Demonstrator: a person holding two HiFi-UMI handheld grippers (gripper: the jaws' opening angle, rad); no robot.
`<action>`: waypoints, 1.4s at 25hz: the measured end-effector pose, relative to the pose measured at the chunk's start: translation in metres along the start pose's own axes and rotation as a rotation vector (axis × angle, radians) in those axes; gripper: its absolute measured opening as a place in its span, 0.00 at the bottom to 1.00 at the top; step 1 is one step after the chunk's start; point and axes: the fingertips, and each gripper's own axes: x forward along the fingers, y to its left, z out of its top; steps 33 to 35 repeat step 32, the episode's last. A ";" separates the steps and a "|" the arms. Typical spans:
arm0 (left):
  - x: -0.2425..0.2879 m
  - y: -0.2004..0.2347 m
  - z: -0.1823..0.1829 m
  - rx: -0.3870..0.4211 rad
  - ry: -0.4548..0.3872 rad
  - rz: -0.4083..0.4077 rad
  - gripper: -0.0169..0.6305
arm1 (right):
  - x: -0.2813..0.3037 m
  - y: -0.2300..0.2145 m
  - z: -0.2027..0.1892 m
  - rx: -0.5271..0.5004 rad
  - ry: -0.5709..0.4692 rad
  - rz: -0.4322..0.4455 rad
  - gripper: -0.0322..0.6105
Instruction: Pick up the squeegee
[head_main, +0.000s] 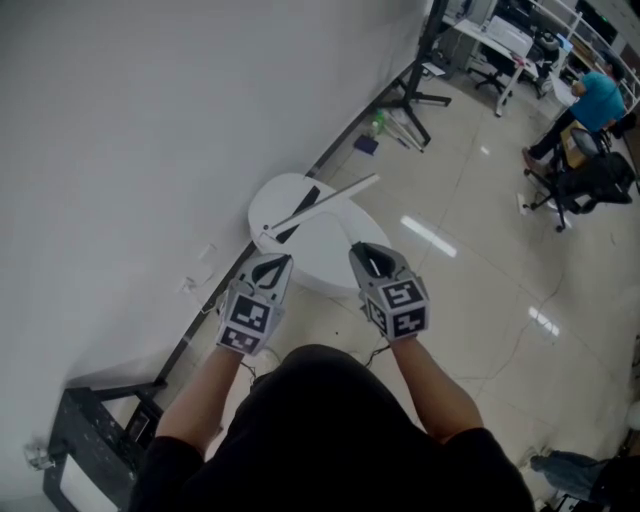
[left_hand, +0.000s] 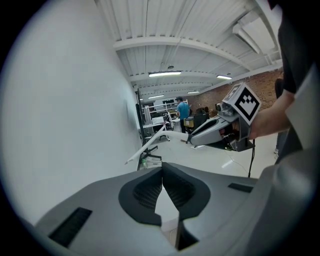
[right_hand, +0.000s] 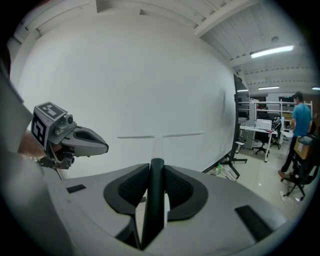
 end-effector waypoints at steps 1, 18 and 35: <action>-0.001 0.002 0.000 0.000 -0.001 0.000 0.03 | 0.001 0.002 0.001 -0.004 0.001 0.000 0.21; -0.003 0.012 -0.006 -0.009 0.000 0.009 0.03 | 0.009 0.010 0.006 -0.025 0.010 0.003 0.21; -0.002 0.014 -0.007 -0.008 0.006 0.004 0.03 | 0.009 0.010 0.008 -0.027 0.010 -0.001 0.21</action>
